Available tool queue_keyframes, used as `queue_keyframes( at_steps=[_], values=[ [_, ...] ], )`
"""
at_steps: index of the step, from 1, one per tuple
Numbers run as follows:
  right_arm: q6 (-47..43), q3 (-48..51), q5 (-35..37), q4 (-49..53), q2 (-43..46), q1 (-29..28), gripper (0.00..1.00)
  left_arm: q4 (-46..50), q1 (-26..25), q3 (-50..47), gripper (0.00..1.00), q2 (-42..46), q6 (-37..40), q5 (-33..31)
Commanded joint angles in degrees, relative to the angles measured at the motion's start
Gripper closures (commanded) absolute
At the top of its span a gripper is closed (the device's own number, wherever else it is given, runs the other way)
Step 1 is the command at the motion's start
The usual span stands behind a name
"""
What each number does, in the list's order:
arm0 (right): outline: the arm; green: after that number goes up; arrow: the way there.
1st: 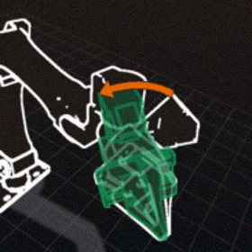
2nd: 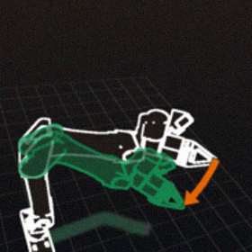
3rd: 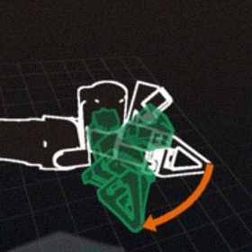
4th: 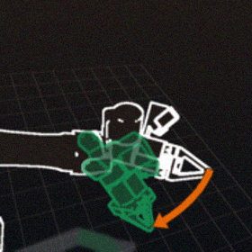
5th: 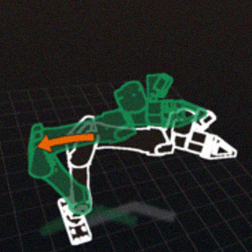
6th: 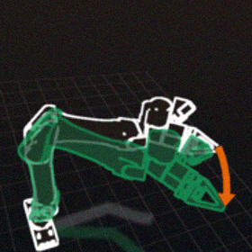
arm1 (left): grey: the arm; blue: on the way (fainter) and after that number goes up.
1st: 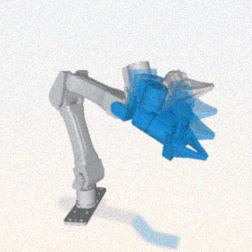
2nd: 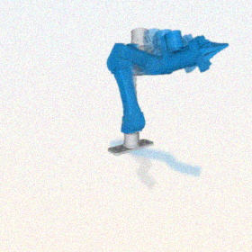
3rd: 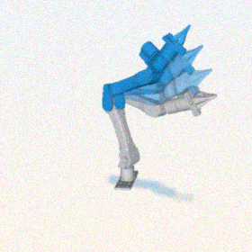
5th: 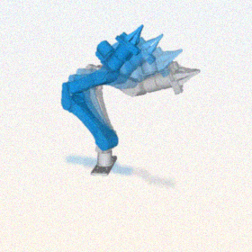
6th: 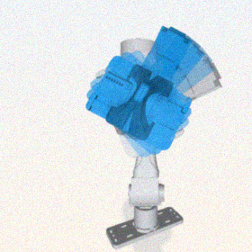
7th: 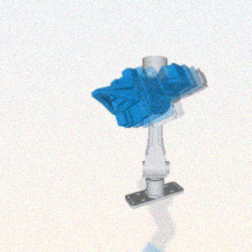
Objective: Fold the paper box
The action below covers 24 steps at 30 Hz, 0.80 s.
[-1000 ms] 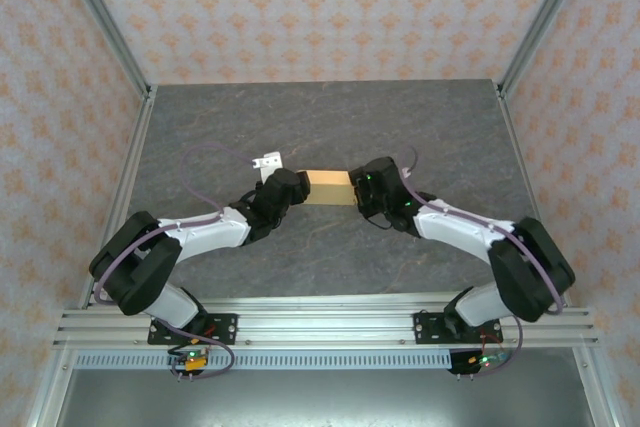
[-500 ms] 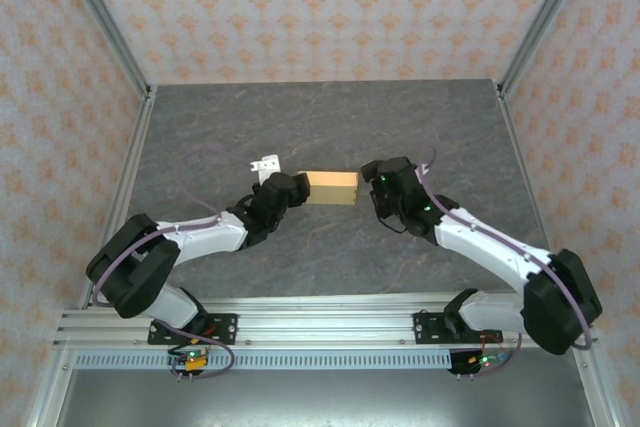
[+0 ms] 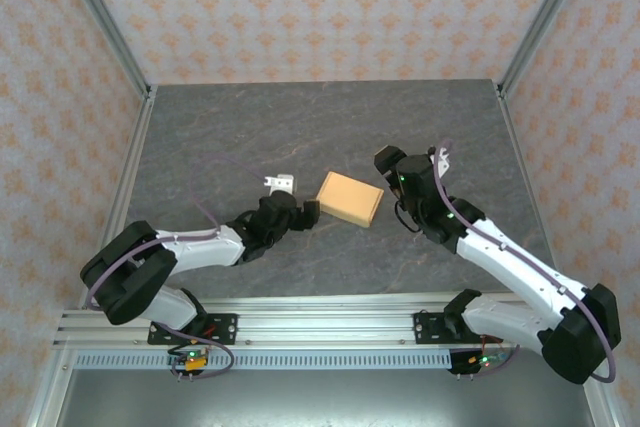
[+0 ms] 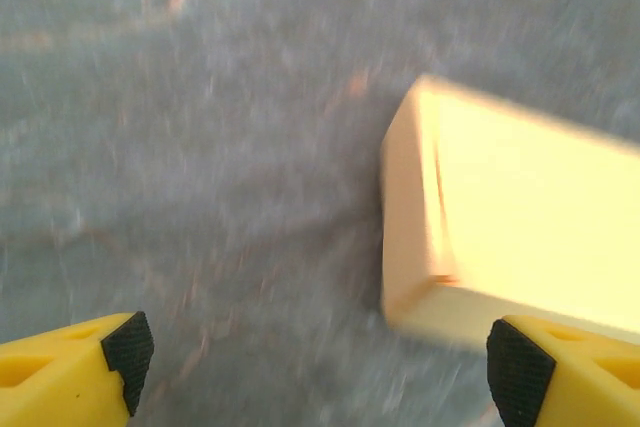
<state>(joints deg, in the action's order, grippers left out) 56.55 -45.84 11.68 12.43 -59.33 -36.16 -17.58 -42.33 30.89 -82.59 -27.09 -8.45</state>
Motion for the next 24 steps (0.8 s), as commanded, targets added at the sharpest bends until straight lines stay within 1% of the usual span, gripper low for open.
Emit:
queue_keyframes(
  at_steps=[1,4,6,7,8,9,11,12,13,14,17,18,20,22,24],
  values=[
    [-6.27,0.46,5.57,1.47,1.82,0.39,0.15,10.68,-0.96,-0.23,0.07,4.53,-0.10,-1.81],
    [-11.24,1.98,8.00,-0.83,3.26,0.39,0.11,13.50,-0.96,0.25,0.03,8.49,-0.56,-3.43],
    [-17.01,2.92,9.58,-2.90,4.42,0.39,0.07,15.29,-1.00,1.12,0.00,11.76,0.55,-4.88],
    [-20.97,2.95,10.75,-3.20,5.10,0.39,0.00,16.08,-0.99,1.87,0.00,13.82,1.65,-5.58],
    [-25.19,2.58,12.16,-2.99,5.58,0.39,0.01,17.00,-1.00,2.68,0.00,15.81,3.46,-5.98],
    [-28.29,1.89,14.30,-1.76,6.06,0.39,0.01,17.60,-0.96,3.50,0.00,17.46,5.53,-5.55],
    [-32.95,-0.45,24.59,2.16,7.21,0.39,0.01,19.46,-1.00,5.97,0.00,20.75,12.27,-4.25],
    [-36.97,-0.96,28.27,1.56,7.77,0.37,0.01,21.49,-0.92,7.60,0.00,21.92,13.68,-5.75],
    [-43.83,-1.30,30.29,-1.14,8.44,0.39,0.01,23.84,-0.78,9.62,0.00,23.02,14.95,-9.00],
    [-50.65,-1.42,30.98,-4.06,9.07,0.43,0.01,26.01,-0.53,11.50,0.00,24.03,16.75,-11.26],
    [-62.54,-1.19,30.93,-10.50,10.77,0.38,0.01,29.29,1.02,15.62,0.00,26.25,21.99,-14.37],
    [-66.44,-0.40,29.73,-12.83,11.25,0.39,0.01,29.62,1.56,16.25,0.00,26.85,23.39,-15.47],
    [-74.35,3.18,25.47,-19.42,12.92,0.39,0.01,28.78,2.80,16.45,0.00,28.31,28.33,-15.52],
    [-78.30,7.13,24.01,-24.67,14.58,0.39,0.01,25.78,4.17,14.41,0.00,30.28,31.89,-15.98],
    [-79.10,9.86,24.73,-26.45,15.37,0.71,0.01,21.80,6.24,11.19,0.00,31.70,33.49,-16.94]
  ],
)
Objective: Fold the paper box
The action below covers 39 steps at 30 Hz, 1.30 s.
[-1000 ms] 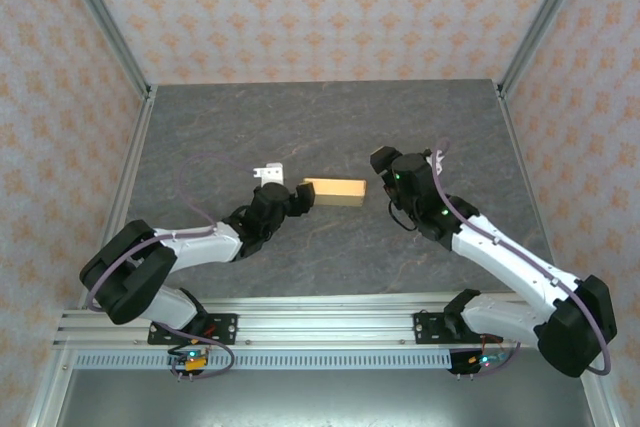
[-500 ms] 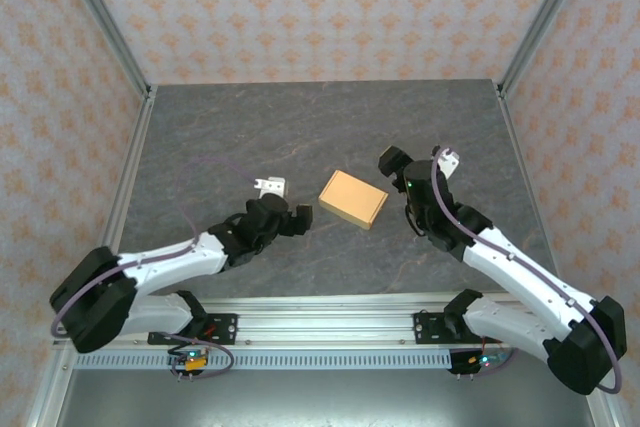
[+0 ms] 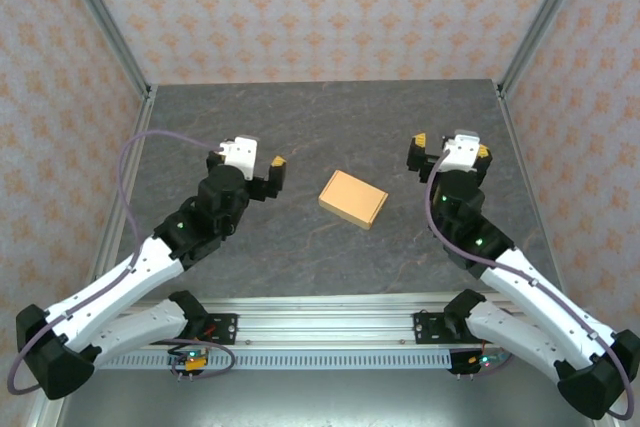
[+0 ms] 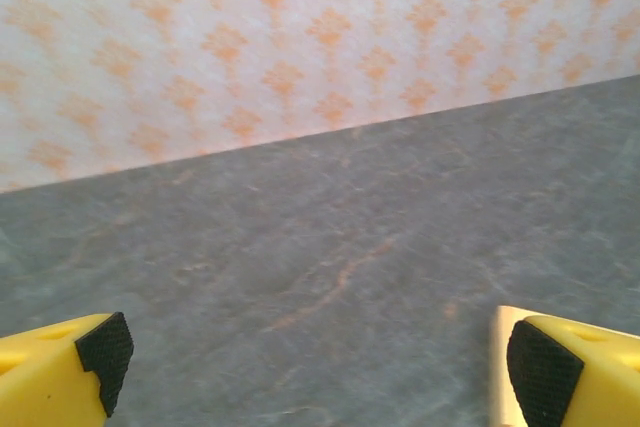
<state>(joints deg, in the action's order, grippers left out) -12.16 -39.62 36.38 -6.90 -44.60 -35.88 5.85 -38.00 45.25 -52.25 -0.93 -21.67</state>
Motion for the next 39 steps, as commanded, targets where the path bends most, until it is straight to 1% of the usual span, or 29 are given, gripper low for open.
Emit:
queue_keyframes(
  at_steps=[1,3,6,8,10,12,15,17,18,19,20,22,23,24,25,26,27,28,29,30,31,32,33,34,35,36,37,38,39],
  values=[
    [-10.35,4.66,-0.66,-7.23,0.66,1.01,0.01,-3.69,3.59,-4.98,0.00,1.70,8.30,-2.71],
    [-11.30,7.71,-4.05,-9.45,0.74,2.60,0.01,-5.82,7.55,-7.73,0.00,1.37,11.55,1.31],
    [-11.05,14.89,-5.92,-18.37,0.33,4.97,0.01,-11.18,13.68,-12.48,0.00,-1.87,6.96,-2.55],
    [-8.14,19.90,-7.05,-24.64,-0.61,7.93,0.01,-17.38,19.95,-16.68,0.00,-4.86,5.49,2.72],
    [-4.14,22.78,-10.21,-27.14,-2.63,12.04,0.01,-21.19,25.24,-18.88,0.00,-8.53,3.39,7.88],
    [0.70,24.38,-12.96,-28.11,-6.37,16.36,0.01,-25.75,28.03,-19.71,0.00,-13.51,2.66,9.61],
    [2.18,27.47,-19.45,-37.40,-13.97,21.19,0.01,-29.39,28.97,-18.05,0.00,-21.51,5.21,9.90],
    [1.45,26.82,-20.46,-40.68,-20.69,22.52,0.01,-31.40,29.43,-16.74,0.00,-25.57,5.33,11.33],
    [1.34,26.40,-21.30,-42.09,-24.76,22.98,0.01,-30.79,29.53,-15.66,0.00,-26.63,6.20,13.65],
    [2.61,26.12,-22.11,-45.32,-28.60,23.58,0.01,-33.34,29.48,-15.68,0.00,-27.72,6.46,13.87],
    [1.38,26.04,-23.66,-47.73,-31.37,23.66,0.01,-34.61,29.67,-15.51,0.00,-28.56,7.10,14.67],
    [1.29,24.59,-23.57,-50.42,-36.64,24.53,0.01,-37.16,31.73,-14.98,0.00,-31.63,6.37,16.09],
    [3.08,23.75,-22.46,-50.65,-38.55,25.40,0.01,-36.32,32.93,-14.30,0.00,-32.14,5.16,16.96],
    [5.78,23.46,-24.08,-50.21,-39.62,27.87,0.01,-37.33,34.46,-14.63,0.00,-32.69,4.28,19.81],
    [8.40,23.21,-28.16,-50.28,-40.83,31.00,0.01,-37.21,35.29,-14.93,0.00,-32.37,3.81,21.29],
    [9.23,22.73,-30.64,-52.12,-42.79,32.70,0.01,-39.02,35.52,-15.88,0.00,-32.35,3.87,21.98],
    [9.47,21.58,-31.29,-49.55,-43.03,33.14,0.01,-39.51,35.53,-16.56,0.00,-31.88,3.96,22.24],
    [9.50,19.25,-31.55,-43.11,-41.60,33.23,0.01,-42.17,35.66,-17.79,0.00,-32.15,3.52,21.29],
    [9.25,18.18,-31.90,-41.77,-41.85,33.33,0.01,-44.20,36.15,-19.35,0.00,-32.56,2.34,20.32],
    [9.09,18.18,-31.73,-43.44,-43.00,33.31,0.01,-53.88,36.82,-22.57,0.00,-34.73,1.96,21.31],
    [9.28,18.02,-31.65,-41.38,-42.34,33.32,0.01,-51.49,36.88,-21.73,0.00,-34.12,2.49,22.13],
    [9.04,17.49,-31.93,-40.66,-42.16,33.32,0.01,-46.44,36.82,-20.64,0.00,-32.95,2.47,22.29],
    [8.72,17.72,-32.35,-41.95,-42.80,33.32,0.01,-52.65,36.81,-22.30,0.00,-34.40,2.53,22.36],
    [8.72,17.42,-32.52,-40.64,-42.38,33.33,0.01,-49.12,36.78,-21.20,0.00,-33.43,2.52,22.51],
    [8.94,16.82,-32.37,-39.61,-42.39,33.33,0.01,-48.69,36.77,-21.20,0.00,-33.43,2.46,22.32],
    [9.24,15.94,-32.04,-38.55,-42.85,33.29,0.01,-50.97,36.89,-21.69,0.00,-33.90,2.44,22.29],
    [9.46,15.51,-31.74,-37.32,-42.69,33.33,0.01,-47.82,36.86,-20.88,0.00,-33.22,2.35,22.25],
    [9.51,15.51,-31.60,-37.58,-42.83,33.29,0.01,-49.94,36.86,-21.39,0.00,-33.79,2.24,21.99],
    [9.48,15.49,-31.60,-37.37,-42.75,33.35,0.01,-48.21,36.86,-20.84,0.00,-33.41,2.17,21.89]
  ],
)
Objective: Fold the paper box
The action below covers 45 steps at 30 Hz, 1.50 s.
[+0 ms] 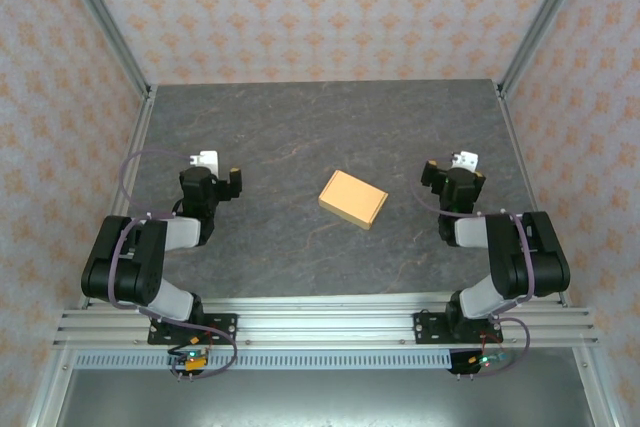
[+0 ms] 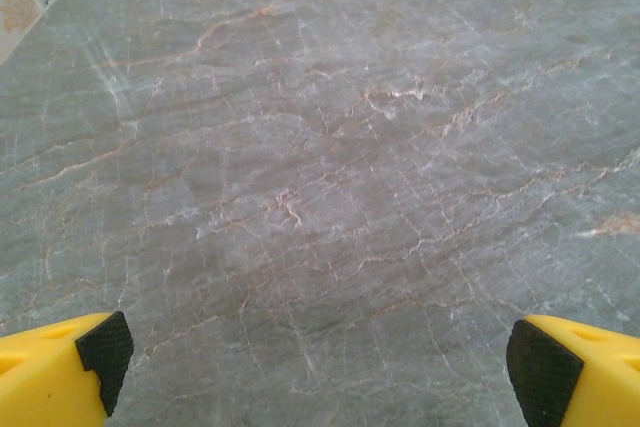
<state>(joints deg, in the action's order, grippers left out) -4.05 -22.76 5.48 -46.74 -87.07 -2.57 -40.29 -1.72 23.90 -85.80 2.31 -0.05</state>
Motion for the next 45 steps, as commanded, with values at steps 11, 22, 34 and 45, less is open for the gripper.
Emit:
queue_keyframes(
  at_steps=[11,22,34,45],
  values=[
    [1.33,-1.14,-0.71,2.25,-0.04,-0.03,0.00,-2.43,0.54,0.40,0.00,0.01,-1.14,0.05],
    [1.36,-1.23,-0.77,2.31,-0.10,0.02,0.01,-2.42,0.40,0.46,0.00,-0.07,-1.03,-0.21],
    [1.38,-1.32,-0.72,2.40,-0.13,0.00,0.01,-2.42,0.19,0.45,0.00,-0.07,-0.99,-0.73],
    [1.37,-1.41,-0.73,2.53,-0.26,0.02,0.01,-2.38,0.15,0.45,0.00,-0.04,-0.95,-0.74]
  ],
)
